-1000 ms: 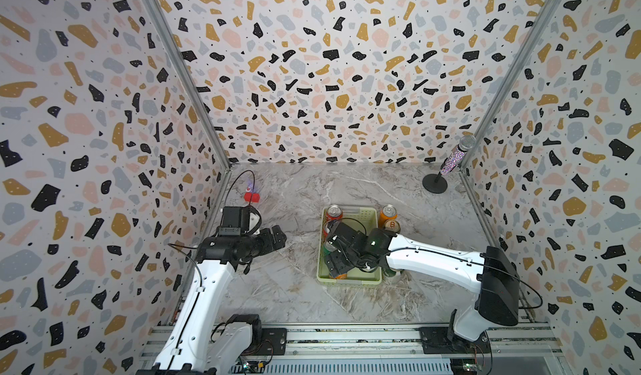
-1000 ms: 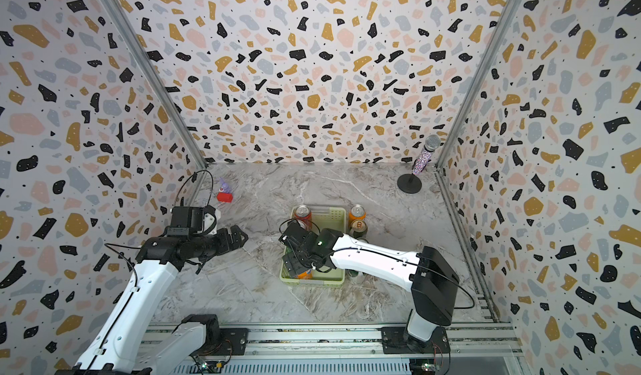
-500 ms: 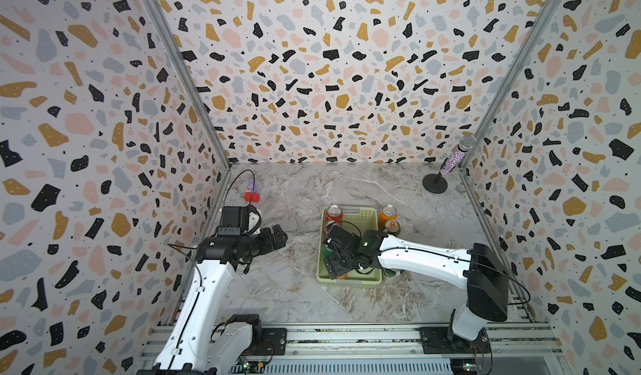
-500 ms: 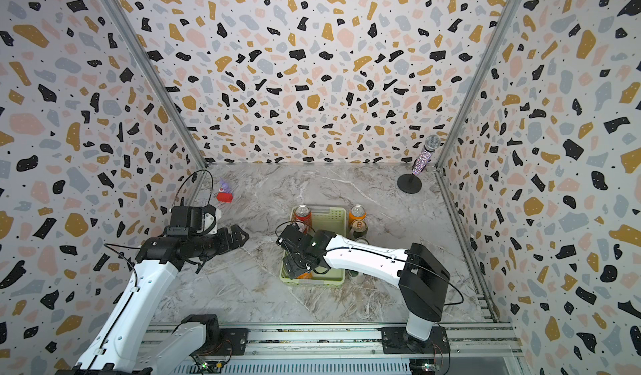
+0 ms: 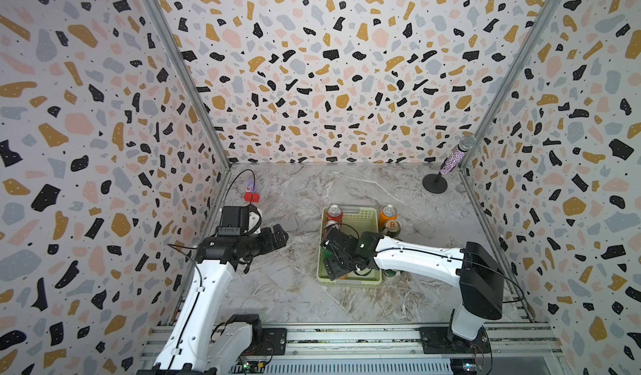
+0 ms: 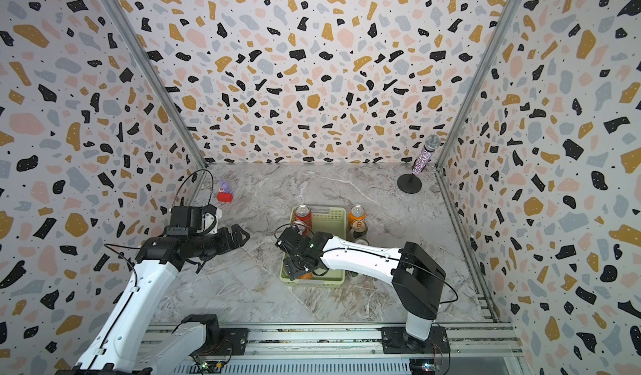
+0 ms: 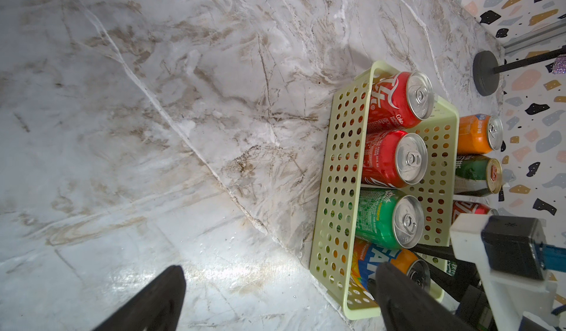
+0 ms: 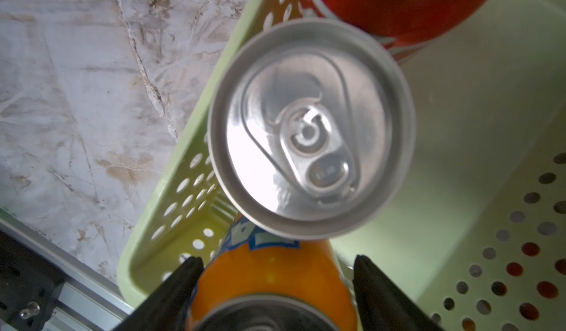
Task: Take out the drinks from the basket
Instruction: Pick up the drink from the basket.
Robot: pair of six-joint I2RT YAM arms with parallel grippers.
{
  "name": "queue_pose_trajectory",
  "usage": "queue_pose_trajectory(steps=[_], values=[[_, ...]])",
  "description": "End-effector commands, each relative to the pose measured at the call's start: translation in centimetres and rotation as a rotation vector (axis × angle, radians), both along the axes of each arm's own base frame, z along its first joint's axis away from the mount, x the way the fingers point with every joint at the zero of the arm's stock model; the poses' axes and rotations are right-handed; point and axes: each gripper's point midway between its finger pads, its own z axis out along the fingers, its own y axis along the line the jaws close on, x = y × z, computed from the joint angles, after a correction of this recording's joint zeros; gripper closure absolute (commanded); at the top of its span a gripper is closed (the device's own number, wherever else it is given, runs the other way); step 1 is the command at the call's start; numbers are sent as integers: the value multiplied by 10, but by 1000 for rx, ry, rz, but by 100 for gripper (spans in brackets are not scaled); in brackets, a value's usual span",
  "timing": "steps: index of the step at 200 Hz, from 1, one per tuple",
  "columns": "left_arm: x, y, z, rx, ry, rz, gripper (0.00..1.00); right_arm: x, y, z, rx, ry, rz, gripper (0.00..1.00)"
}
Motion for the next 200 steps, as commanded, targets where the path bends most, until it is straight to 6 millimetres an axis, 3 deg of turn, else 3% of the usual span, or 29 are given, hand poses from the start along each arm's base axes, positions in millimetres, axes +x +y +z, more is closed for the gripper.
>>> queue_pose_trajectory(steps=[1, 21, 45, 107, 200], values=[[4, -1, 3, -4, -28, -12, 0, -4, -7, -10, -26, 23, -16, 22], [4, -1, 3, -4, -31, -13, 0, -6, -7, -12, -26, 30, -16, 27], [4, -2, 2, -8, -28, -18, 0, -6, -9, -8, -31, 21, -15, 40], [4, -2, 3, -12, -29, -16, 0, 0, -20, 30, -31, -53, -5, 69], [3, -1, 4, -7, -35, -13, 0, 1, -41, 111, 75, -181, 6, 80]])
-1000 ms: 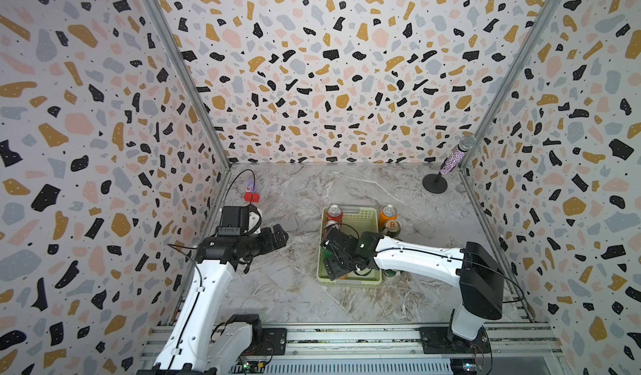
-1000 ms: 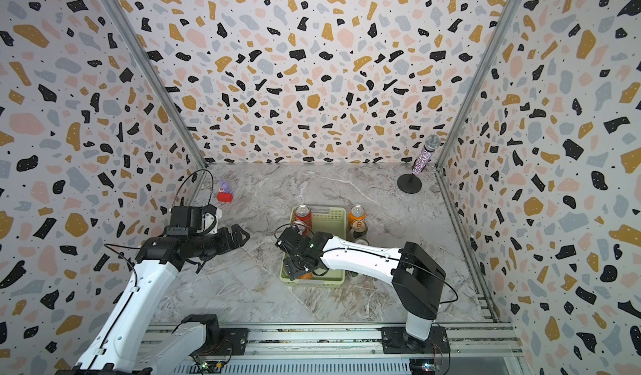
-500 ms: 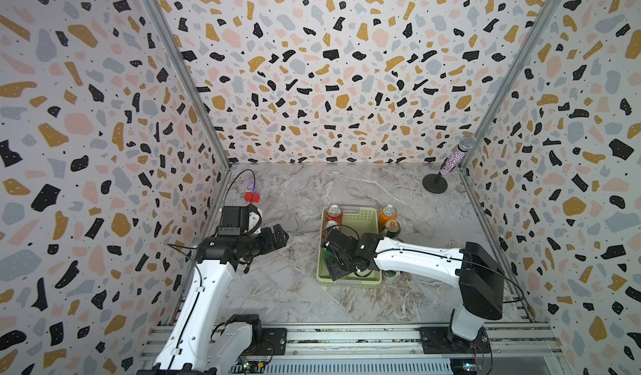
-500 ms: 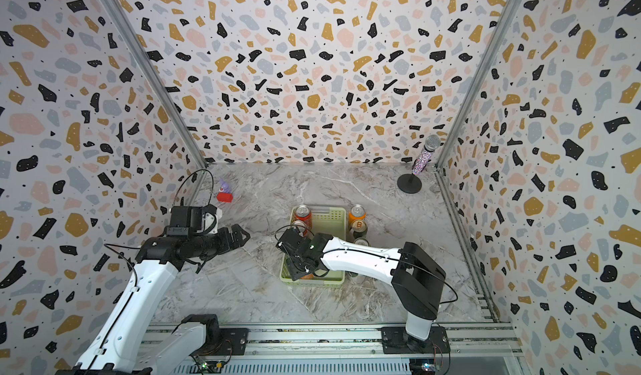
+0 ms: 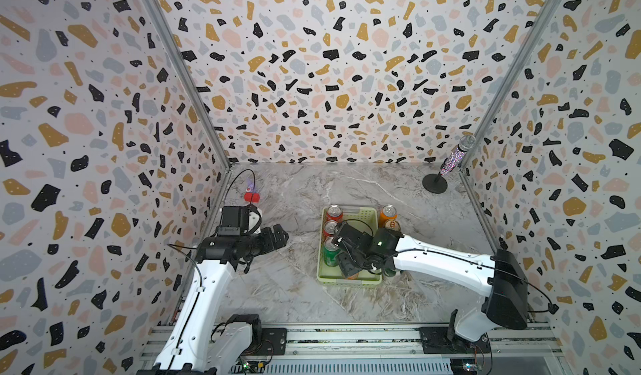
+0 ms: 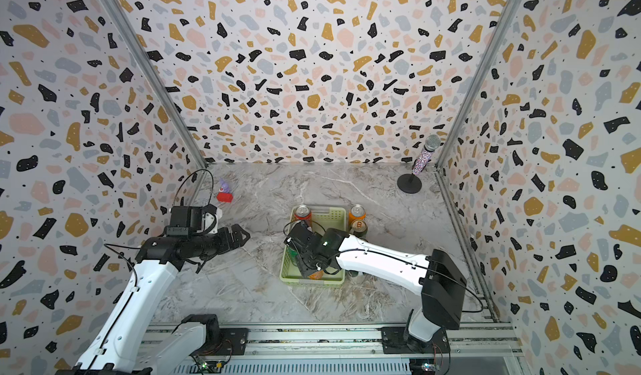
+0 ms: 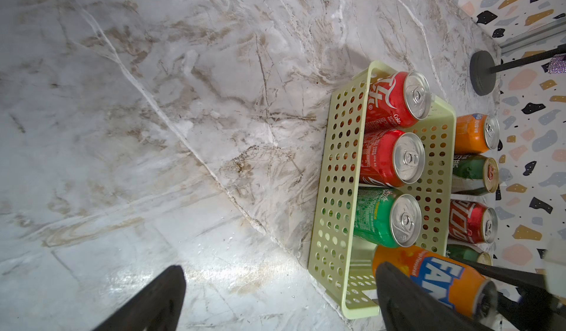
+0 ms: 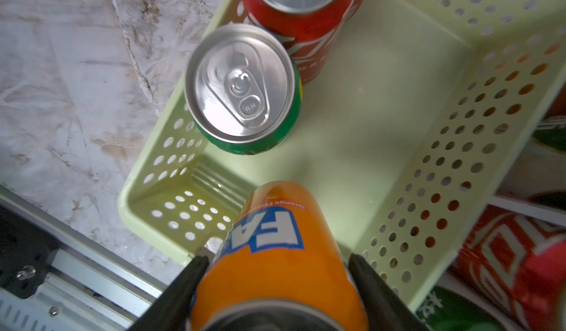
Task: Take out the drinks from the basket
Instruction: Pick up the drink from the basket, then place the drink at the center of the board.
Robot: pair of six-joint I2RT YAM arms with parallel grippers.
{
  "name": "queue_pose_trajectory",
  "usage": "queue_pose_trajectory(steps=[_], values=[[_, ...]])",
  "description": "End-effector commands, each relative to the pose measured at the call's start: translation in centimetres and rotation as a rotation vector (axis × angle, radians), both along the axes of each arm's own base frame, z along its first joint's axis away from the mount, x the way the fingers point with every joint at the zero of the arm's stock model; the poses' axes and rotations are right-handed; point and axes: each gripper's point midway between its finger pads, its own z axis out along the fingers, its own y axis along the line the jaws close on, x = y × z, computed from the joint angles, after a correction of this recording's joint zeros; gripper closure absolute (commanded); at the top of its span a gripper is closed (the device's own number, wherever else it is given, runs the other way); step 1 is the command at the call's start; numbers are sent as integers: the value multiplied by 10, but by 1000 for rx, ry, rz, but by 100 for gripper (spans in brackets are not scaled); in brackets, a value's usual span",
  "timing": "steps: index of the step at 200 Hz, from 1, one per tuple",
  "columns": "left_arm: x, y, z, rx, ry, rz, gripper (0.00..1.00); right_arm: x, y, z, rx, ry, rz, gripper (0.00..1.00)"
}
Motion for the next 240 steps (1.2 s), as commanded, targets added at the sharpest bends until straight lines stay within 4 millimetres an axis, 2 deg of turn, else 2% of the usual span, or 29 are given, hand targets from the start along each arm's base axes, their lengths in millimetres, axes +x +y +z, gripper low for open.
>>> queue_pose_trajectory(steps=[1, 23, 54, 77, 119, 163, 240], values=[[3, 0, 3, -1, -31, -9, 0, 6, -3, 57, 94, -100, 5, 80], [3, 1, 3, 3, -34, -6, 0, -2, -7, 68, 136, -98, 31, 82], [3, 1, 3, 6, -36, -3, 0, -20, -4, 90, 285, -96, 84, 83], [2, 1, 3, 6, -34, -3, 0, -32, -9, 95, 329, -99, 112, 84], [3, 1, 2, 5, -37, -3, 0, -53, -25, 79, 305, -87, 158, 87], [2, -1, 5, -8, -46, -7, 0, -80, -24, 65, 321, -75, 241, 89], [2, -3, 4, -18, -48, -10, 0, -94, -27, 0, 160, -72, 270, 89]])
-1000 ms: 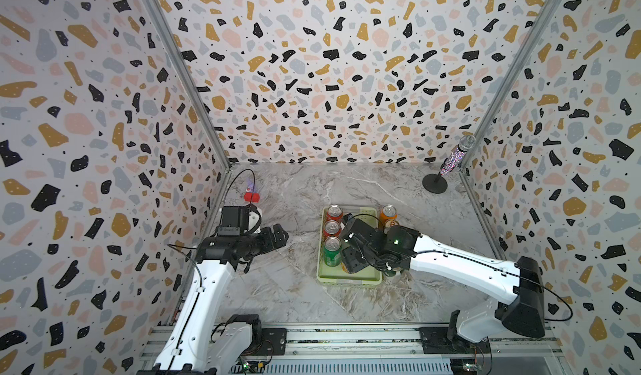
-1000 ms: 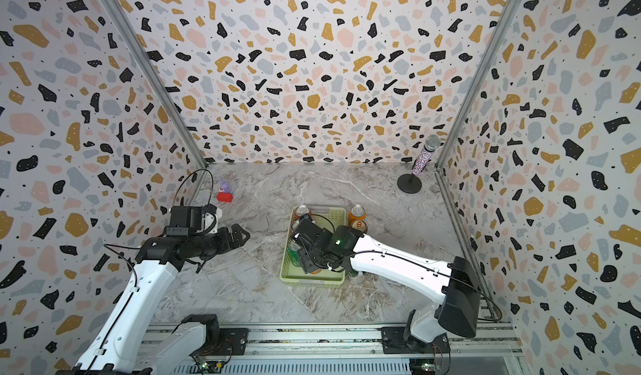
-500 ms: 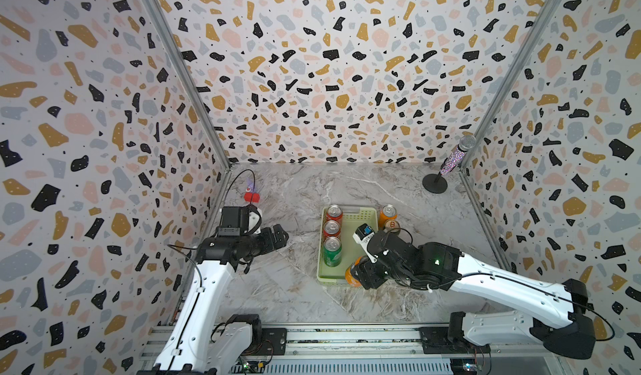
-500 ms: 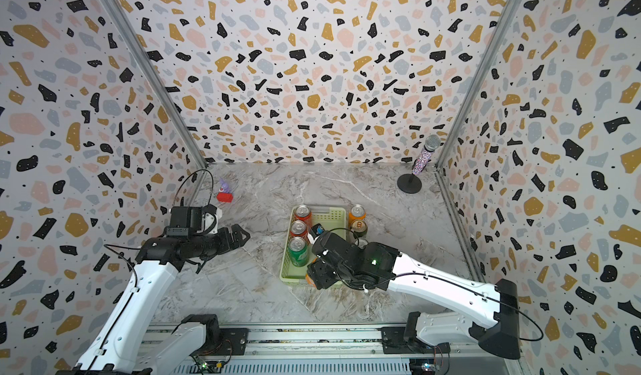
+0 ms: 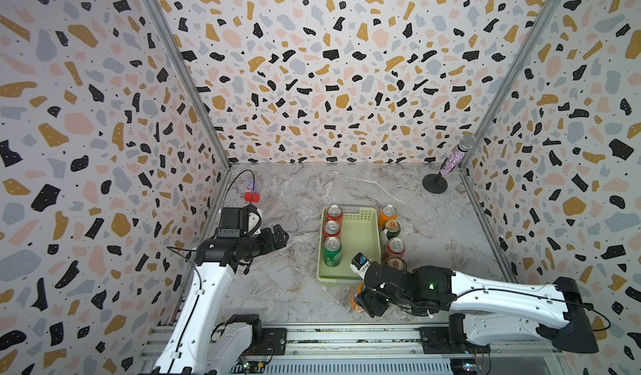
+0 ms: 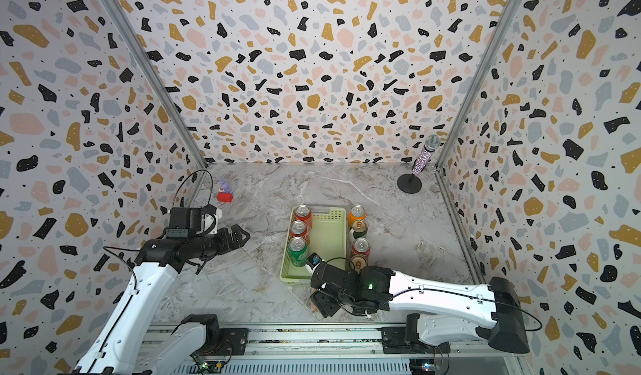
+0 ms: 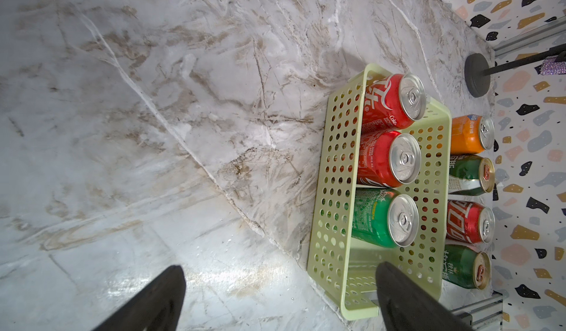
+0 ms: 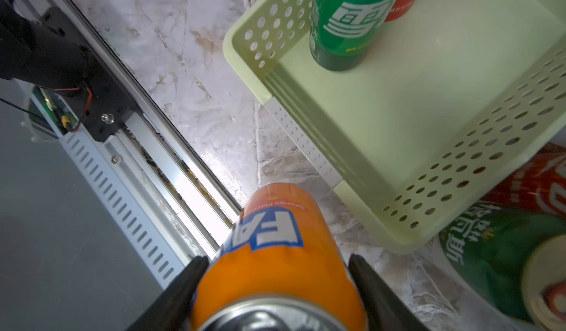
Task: Take out the drinks from the basket
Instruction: Place the drink at the center of the board.
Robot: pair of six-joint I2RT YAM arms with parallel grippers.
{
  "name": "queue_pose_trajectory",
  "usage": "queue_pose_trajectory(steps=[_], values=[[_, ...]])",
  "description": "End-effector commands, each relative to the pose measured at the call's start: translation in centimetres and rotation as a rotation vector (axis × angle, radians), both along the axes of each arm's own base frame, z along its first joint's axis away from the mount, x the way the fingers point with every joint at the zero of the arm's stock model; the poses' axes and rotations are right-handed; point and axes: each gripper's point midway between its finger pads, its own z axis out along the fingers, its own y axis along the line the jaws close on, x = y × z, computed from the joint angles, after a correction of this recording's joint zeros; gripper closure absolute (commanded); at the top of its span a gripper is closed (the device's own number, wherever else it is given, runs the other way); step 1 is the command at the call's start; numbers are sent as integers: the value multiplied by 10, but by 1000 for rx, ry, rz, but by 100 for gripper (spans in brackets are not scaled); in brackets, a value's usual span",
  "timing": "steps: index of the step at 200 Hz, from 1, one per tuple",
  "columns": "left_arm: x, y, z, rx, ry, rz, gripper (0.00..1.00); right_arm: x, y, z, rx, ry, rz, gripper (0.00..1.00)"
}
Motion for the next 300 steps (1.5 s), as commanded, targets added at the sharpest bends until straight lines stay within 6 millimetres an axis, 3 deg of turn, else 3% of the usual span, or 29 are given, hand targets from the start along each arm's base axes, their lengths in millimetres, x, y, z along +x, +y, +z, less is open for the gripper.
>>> queue_pose_trajectory(steps=[1, 136, 163, 210, 300], values=[[3, -2, 4, -14, -33, -8, 0, 7, 13, 7, 47, -53, -14, 89], [5, -5, 1, -28, -23, -21, 0, 6, 8, -40, -43, -54, -40, 82], [5, -5, -1, -29, -16, -20, 0, 7, 7, -42, -74, -54, -41, 74], [6, -6, -3, -34, -7, -25, 0, 5, 5, -42, -105, -43, -41, 50], [6, -6, -2, -32, -11, -24, 0, 10, 2, -23, -86, -77, -56, 9]])
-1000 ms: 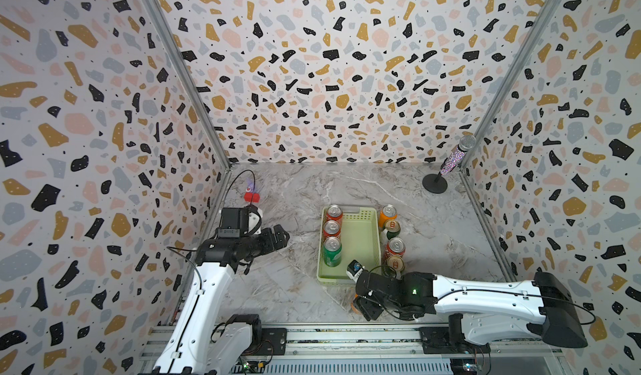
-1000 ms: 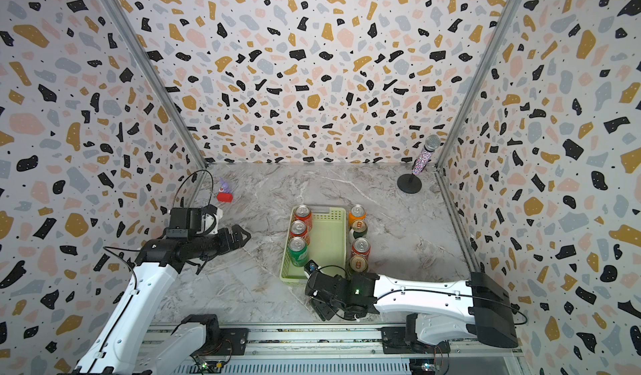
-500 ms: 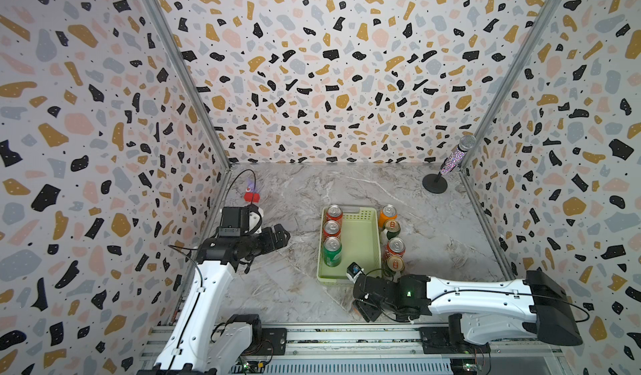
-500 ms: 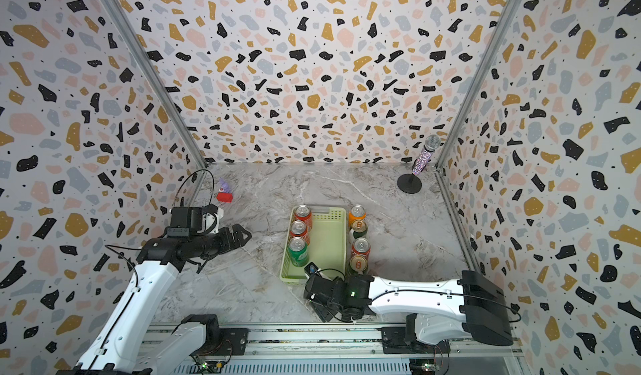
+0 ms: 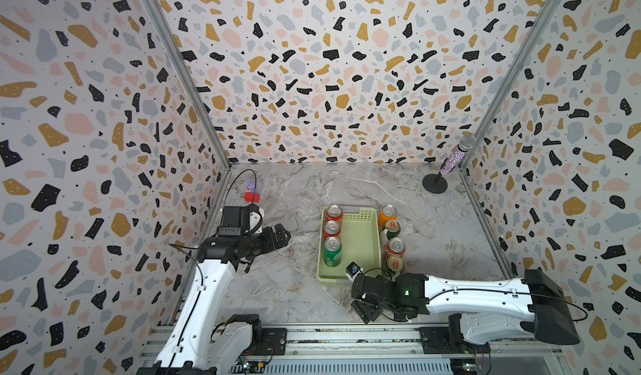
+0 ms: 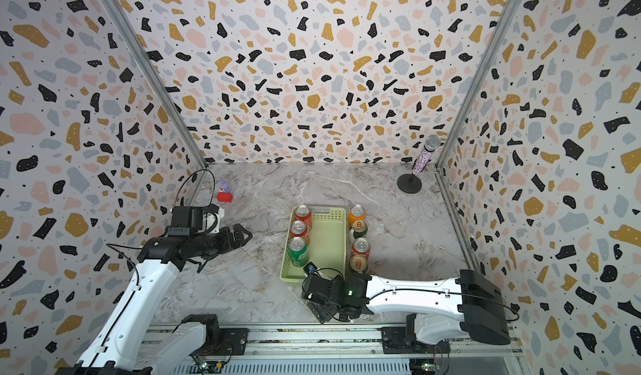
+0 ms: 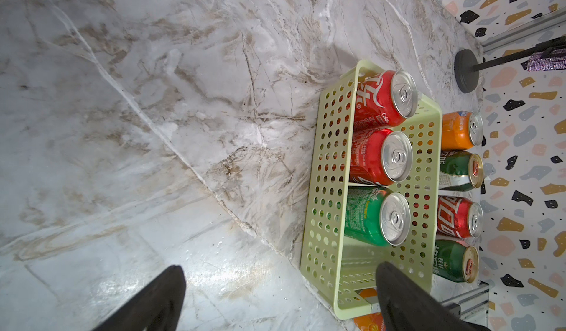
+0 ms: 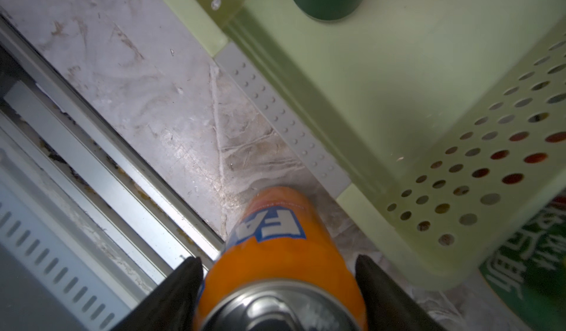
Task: Take out the drinks from the basket
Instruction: Place the drink at the center of the board, then pick up the drink from the basket.
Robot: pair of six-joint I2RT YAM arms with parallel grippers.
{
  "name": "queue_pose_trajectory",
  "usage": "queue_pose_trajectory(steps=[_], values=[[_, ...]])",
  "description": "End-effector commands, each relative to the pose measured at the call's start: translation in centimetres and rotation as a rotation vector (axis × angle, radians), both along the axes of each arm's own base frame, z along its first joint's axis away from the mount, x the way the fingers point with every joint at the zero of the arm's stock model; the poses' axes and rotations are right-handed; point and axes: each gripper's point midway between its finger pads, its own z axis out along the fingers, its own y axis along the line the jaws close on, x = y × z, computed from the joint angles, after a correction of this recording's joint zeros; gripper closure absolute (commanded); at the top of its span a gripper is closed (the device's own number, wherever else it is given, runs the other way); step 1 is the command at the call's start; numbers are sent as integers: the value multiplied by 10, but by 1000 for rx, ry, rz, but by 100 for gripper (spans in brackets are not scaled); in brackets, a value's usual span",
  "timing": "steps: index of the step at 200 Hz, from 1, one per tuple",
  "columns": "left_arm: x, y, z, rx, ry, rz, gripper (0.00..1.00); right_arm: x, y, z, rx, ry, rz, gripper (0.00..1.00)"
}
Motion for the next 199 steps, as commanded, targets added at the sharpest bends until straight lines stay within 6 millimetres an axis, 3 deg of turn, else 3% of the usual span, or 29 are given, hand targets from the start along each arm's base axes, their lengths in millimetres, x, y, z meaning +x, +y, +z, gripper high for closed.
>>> queue_pose_trajectory(steps=[1, 39, 94, 125, 161, 199], values=[[2, 0, 0, -1, -18, -2, 0, 6, 1, 27, 49, -48, -19, 9], [2, 1, 1, -1, -21, 0, 0, 11, -4, 51, 85, -90, -31, 5], [2, 0, 1, -4, -21, -2, 0, 24, -11, 100, 133, -191, -51, 0], [2, -1, 2, -6, -25, -6, 0, 42, -6, 124, 143, -244, -86, 0], [2, 3, 5, 10, -39, 10, 0, 71, 8, 130, 155, -186, -164, 1], [5, 13, -2, 30, -13, 46, 0, 93, 36, 117, 124, -106, -178, 1]])
